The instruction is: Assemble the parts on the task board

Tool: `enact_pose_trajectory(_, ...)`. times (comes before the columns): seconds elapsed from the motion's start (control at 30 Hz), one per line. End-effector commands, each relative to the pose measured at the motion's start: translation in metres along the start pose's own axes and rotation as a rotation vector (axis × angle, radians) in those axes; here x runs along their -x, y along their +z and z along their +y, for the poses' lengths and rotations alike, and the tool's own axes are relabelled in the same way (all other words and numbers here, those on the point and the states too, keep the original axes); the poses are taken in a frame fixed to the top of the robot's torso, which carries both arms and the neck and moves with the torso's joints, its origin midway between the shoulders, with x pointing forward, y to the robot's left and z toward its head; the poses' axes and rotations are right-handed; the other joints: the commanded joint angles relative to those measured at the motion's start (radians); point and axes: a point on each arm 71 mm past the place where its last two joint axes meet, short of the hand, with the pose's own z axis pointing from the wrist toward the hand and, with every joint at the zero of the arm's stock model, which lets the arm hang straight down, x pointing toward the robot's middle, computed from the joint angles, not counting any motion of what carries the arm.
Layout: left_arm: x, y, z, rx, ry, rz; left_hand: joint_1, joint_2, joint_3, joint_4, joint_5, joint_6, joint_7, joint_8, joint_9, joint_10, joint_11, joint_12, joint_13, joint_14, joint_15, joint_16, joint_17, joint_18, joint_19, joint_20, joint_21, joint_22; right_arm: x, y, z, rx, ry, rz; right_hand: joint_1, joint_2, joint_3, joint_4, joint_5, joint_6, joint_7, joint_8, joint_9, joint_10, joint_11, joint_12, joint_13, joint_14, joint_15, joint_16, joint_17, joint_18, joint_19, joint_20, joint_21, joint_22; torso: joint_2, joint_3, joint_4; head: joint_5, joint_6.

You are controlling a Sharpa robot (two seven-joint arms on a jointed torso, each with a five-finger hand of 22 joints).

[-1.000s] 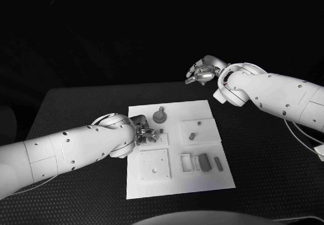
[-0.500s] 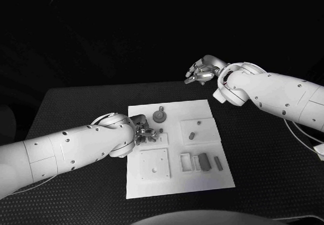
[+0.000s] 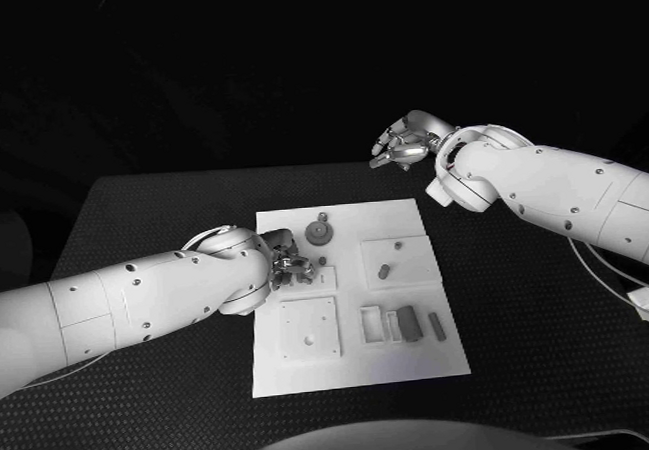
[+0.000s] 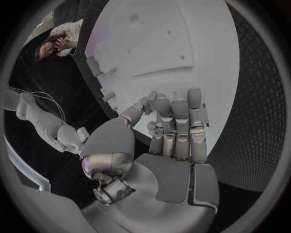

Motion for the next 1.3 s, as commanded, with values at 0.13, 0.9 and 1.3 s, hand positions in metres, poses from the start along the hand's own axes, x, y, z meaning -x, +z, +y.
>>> enact_pose_trajectory(0.13,-0.0098,0.0,-0.0071,-0.033,0.052,0.028,0.01,0.0,0.004,-0.007,0.003,0.115,-0.082,0.009,-0.001,0.062,-0.063,0.008,0.002,0.006,-0.006,0.008,-0.003,0.016,0.019,-0.009,0.004,0.02,-0.0014,-0.0001,0.0003,0.007,-0.001,0.016,-0.005,0.007,-0.007,-0.001,-0.004,-0.001,0.007,-0.004,0.001,-0.006,-0.002,-0.001,-0.001,-0.007,0.001,-0.003,-0.001,0.014,-0.008,-0.001,-0.005,0.011,0.0,0.0,0.0002,-0.001,-0.001)
enact_pose_trajectory(0.9,-0.0135,-0.0011,-0.0111,-0.047,0.109,0.052,-0.019,0.024,-0.005,0.018,-0.003,0.125,-0.086,0.017,-0.001,0.069,-0.066,0.018,0.003,0.013,-0.006,0.019,-0.011,0.018,0.025,-0.01,0.007,0.021,-0.0017,-0.0003,-0.0007,0.005,-0.001,0.018,-0.006,0.007,-0.007,-0.001,-0.004,-0.002,0.007,-0.004,0.001,-0.007,-0.002,-0.001,-0.002,-0.008,0.001,-0.002,-0.001,0.014,-0.009,-0.001,-0.005,0.011,0.0,-0.0002,0.0002,-0.001,-0.004)
enact_pose_trajectory(1.3,-0.0148,-0.0008,-0.0111,-0.041,0.122,0.072,-0.071,0.074,-0.014,0.031,-0.017,0.131,-0.091,0.025,-0.001,0.071,-0.07,0.029,0.006,0.017,-0.005,0.033,-0.02,0.022,0.026,-0.009,0.012,0.022,-0.0022,-0.0003,-0.0012,0.004,-0.001,0.021,-0.007,0.007,-0.007,0.0,-0.004,-0.002,0.007,-0.004,0.001,-0.007,-0.002,-0.001,-0.002,-0.008,0.001,-0.002,-0.001,0.014,-0.009,-0.001,-0.005,0.011,0.0,0.0001,0.0005,-0.001,-0.005)
